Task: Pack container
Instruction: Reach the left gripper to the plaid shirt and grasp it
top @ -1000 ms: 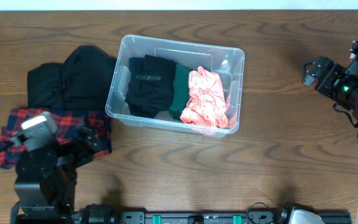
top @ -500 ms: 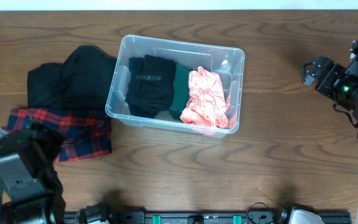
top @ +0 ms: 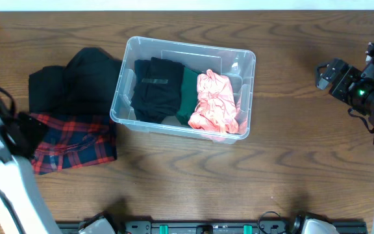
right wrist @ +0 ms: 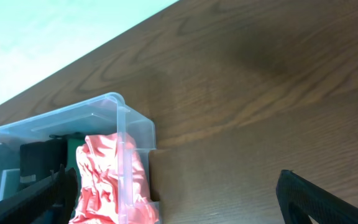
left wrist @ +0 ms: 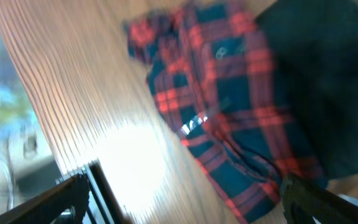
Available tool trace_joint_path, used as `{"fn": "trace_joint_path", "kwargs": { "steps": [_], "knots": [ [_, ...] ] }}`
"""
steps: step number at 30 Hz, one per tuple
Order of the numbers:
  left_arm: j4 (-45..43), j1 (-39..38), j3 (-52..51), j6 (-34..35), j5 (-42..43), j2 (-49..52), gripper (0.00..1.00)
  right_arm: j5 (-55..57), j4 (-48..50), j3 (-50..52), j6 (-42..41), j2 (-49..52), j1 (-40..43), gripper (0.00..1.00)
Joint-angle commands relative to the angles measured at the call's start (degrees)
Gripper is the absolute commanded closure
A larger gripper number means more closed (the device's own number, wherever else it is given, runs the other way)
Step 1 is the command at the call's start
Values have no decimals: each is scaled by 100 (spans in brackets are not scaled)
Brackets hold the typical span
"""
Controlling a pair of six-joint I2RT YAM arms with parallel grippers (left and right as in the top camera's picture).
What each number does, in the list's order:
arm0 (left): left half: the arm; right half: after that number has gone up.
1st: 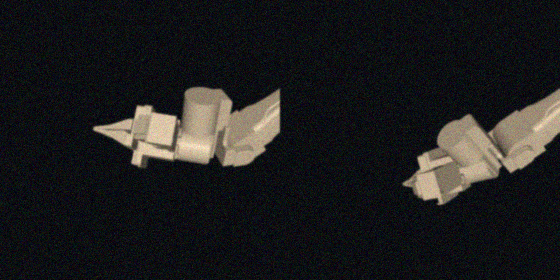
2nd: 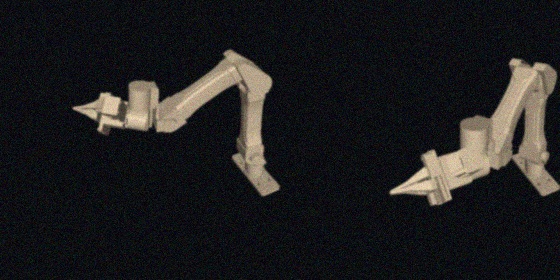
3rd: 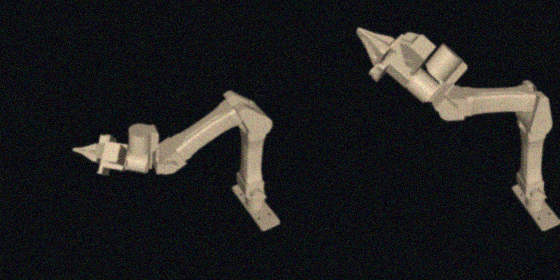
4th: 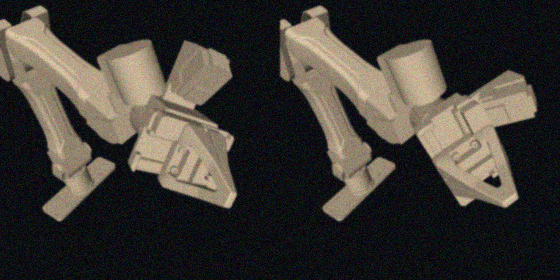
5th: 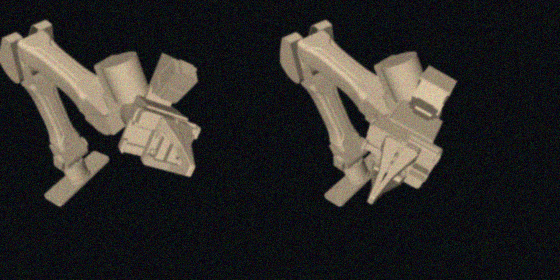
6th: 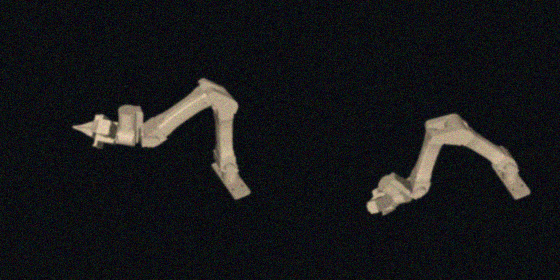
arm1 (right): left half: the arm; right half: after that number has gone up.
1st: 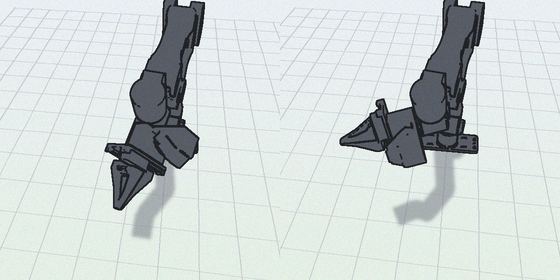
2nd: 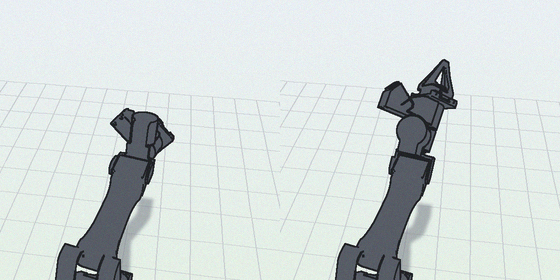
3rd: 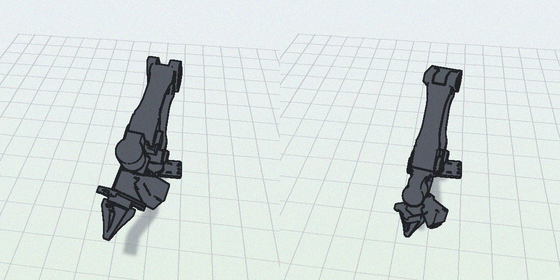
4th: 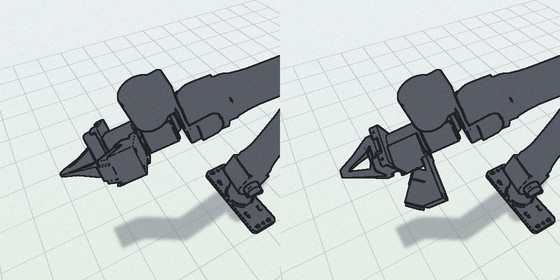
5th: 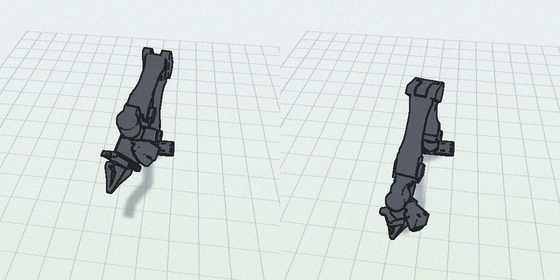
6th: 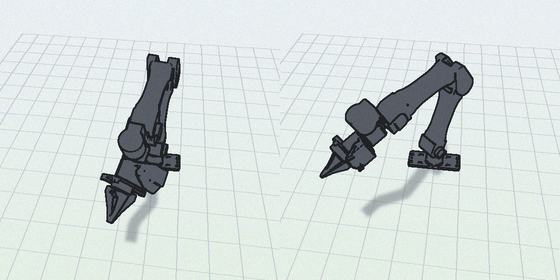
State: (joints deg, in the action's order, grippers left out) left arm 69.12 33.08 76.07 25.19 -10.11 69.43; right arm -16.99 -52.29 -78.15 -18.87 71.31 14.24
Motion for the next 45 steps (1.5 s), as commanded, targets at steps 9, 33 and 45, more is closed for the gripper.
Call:
{"fn": "trace_joint_path", "kwargs": {
  "steps": [9, 33, 45],
  "knots": [
    [-273, 2610, -168, -1392, 3373, 1556, 2, 13, -26, 0, -37, -35, 37, 1],
    [-2468, 3134, -874, -2465, 4658, 4382, 2, 11, -26, 0, -37, -33, 37, 1],
    [-2887, 3082, -874, -2747, 5475, 5003, 45, 11, -26, 0, -37, -33, 37, 1]
  ]
}}
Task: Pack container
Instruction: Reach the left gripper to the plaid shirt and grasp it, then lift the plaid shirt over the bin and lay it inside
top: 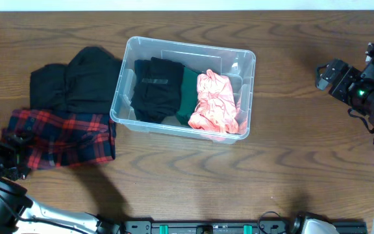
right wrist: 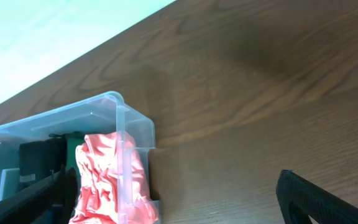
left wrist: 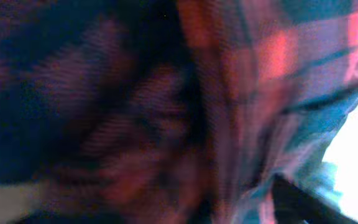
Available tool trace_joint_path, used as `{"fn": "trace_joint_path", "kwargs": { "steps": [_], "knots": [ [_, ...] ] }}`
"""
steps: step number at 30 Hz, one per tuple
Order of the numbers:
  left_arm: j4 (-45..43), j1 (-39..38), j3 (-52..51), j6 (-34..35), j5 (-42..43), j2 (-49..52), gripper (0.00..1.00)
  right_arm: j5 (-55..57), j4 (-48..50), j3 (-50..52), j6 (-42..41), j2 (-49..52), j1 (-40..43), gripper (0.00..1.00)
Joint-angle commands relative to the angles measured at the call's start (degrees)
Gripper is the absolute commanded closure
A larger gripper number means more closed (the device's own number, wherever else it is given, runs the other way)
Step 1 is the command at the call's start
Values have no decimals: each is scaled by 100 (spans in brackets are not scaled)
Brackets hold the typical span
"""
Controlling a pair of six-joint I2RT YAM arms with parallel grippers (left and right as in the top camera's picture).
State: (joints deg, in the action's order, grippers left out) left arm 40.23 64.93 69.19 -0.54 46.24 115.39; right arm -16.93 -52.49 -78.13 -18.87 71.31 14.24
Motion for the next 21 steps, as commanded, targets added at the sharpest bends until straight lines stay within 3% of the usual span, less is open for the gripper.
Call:
{"fn": "trace_joint_path", "kwargs": {
  "steps": [1, 3, 9, 15, 17, 21],
  "knots": [
    [46, -103, -184, -175, -140, 389, 61, 4, -7, -2, -37, -33, 37, 1],
    [162, -103, -184, -173, -17, 337, 75, 4, -7, -2, -37, -33, 37, 1],
    [649, -103, -81, -111, 612, -439, 85, 4, -7, -2, -37, -33, 37, 1],
    [1615, -105, 326, -39, 1469, -2376, 89, 4, -7, -2, -37, -33, 37, 1],
    [1644, -111, 417, 262, 1775, -3158, 94, 4, -7, -2, -37, -31, 37, 1],
    [1360, -214, 511, 970, 1958, -4393, 94, 4, -7, -2, -37, -33, 37, 1]
  ]
}}
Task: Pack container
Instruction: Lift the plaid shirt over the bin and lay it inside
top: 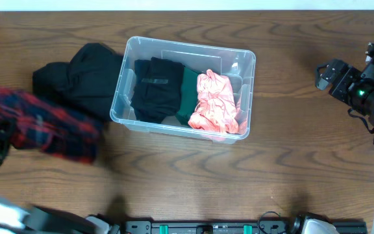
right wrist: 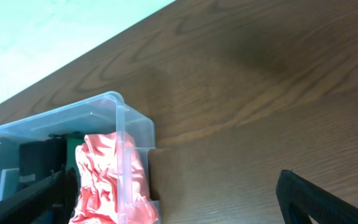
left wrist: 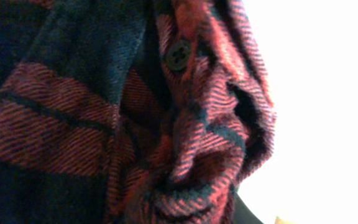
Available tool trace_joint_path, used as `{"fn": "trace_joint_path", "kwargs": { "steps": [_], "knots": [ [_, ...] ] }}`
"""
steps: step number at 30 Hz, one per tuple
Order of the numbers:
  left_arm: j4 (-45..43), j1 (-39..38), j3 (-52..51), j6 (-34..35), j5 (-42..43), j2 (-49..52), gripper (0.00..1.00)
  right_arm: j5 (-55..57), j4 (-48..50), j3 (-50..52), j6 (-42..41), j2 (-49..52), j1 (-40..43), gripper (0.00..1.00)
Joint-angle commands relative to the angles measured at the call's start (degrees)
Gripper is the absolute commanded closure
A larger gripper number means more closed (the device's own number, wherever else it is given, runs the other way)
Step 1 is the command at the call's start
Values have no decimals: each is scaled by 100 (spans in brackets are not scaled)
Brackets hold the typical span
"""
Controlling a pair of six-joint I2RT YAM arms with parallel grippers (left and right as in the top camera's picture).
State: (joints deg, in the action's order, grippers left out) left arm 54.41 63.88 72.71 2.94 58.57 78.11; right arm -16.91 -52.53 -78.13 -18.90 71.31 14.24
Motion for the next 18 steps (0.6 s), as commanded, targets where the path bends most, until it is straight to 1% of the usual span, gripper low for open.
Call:
{"fn": "trace_joint_path", "kwargs": {
  "steps": [1, 2, 3, 5, 10, 12, 15, 18],
  "knots": [
    [-190, -197, 160, 826, 820, -903, 94, 2, -2, -2, -35, -33, 37, 1],
    [-345, -323, 160, 1010, 973, -1104, 94, 2, -2, -2, -35, -33, 37, 1],
    [-629, -586, 160, 1285, 1257, -1333, 94, 2, -2, -2, -35, -33, 37, 1],
    [-1091, -1091, 160, 1727, 1493, -1545, 94, 2, -2, -2, -35, -31, 37, 1],
    [-2208, -2671, 157, 2507, 1375, -1681, 94, 2, -2, -2, -35, -33, 37, 1],
    [-2413, -3375, 157, 2754, 780, -1668, 94, 2, -2, -2, -35, -33, 37, 1],
    [-2441, -4385, 157, 2802, -396, -1626, 94, 2, -2, -2, -35, -33, 37, 1],
    [-2594, -5381, 155, 3023, -1355, -1462, 94, 2, -2, -2, -35, -33, 37, 1]
  ]
}}
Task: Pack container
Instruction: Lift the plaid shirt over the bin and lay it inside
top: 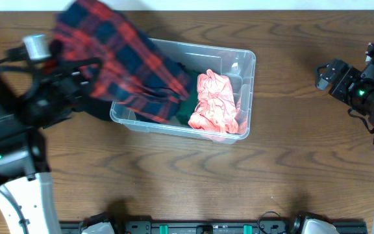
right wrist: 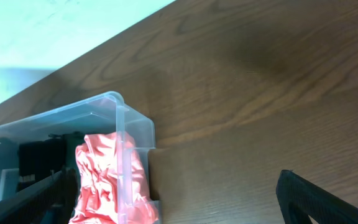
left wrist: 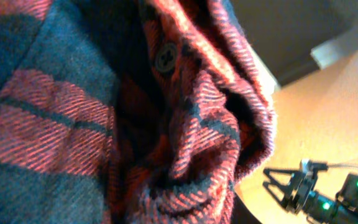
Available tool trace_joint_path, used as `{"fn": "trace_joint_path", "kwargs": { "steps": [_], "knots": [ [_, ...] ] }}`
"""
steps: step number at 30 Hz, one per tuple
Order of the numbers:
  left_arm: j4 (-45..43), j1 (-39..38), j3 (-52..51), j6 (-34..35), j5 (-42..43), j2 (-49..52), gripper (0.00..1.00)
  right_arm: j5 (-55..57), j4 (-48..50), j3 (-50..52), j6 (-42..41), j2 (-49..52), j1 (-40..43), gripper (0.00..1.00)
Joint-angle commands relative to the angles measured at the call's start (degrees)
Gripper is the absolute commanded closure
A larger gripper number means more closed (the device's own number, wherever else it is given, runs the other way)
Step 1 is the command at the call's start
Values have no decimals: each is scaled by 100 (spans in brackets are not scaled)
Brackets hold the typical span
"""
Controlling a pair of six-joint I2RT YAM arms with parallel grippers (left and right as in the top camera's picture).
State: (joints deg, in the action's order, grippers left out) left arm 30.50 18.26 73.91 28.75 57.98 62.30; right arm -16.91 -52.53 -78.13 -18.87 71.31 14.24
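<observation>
A red-and-blue plaid shirt (top: 125, 62) hangs in the air from my left gripper (top: 76, 68), which is shut on it. The shirt's lower end drapes over the left part of the clear plastic container (top: 249, 62). In the left wrist view the plaid shirt (left wrist: 73, 124) fills the frame and hides the fingers. Inside the container lie a pink garment (top: 216, 101) and a green garment (top: 187, 107); what lies in the left part is covered by the shirt. My right gripper (top: 324, 73) stands open at the far right, away from the container (right wrist: 120, 124).
A black garment (top: 99, 107) lies on the table just left of the container, mostly hidden under the hanging shirt and my left arm. Bare brown tabletop (top: 291, 162) stretches in front of and right of the container.
The plaid shirt was bunched low at the table's far left edge. It now hangs high at the back left, with its lower end over the container's left part. The right arm has not moved.
The plaid shirt lay flat on the table left of the container, in front of the black garment, with my left gripper open beside it. Then the gripper was at the shirt's left edge, then held it bunched at the far left. Now it hangs over the container.
</observation>
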Motion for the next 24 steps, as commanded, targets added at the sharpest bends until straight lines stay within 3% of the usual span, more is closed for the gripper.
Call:
{"fn": "trace_joint_path", "kwargs": {
  "steps": [1, 10, 18, 24],
  "knots": [
    [-319, -1110, 31, 518, -1521, 192, 94, 2, -2, -2, -37, -33, 37, 1],
    [-1287, -3230, 31, 1602, -3425, 1263, 94, 2, -2, -2, -37, -33, 37, 1],
    [-1445, -3974, 31, 2090, -4172, 2059, 94, 2, -2, -2, -37, -33, 37, 1],
    [-1263, -4109, -66, 2107, -4631, 2277, 94, 2, -2, -2, -37, -33, 37, 1]
  ]
}}
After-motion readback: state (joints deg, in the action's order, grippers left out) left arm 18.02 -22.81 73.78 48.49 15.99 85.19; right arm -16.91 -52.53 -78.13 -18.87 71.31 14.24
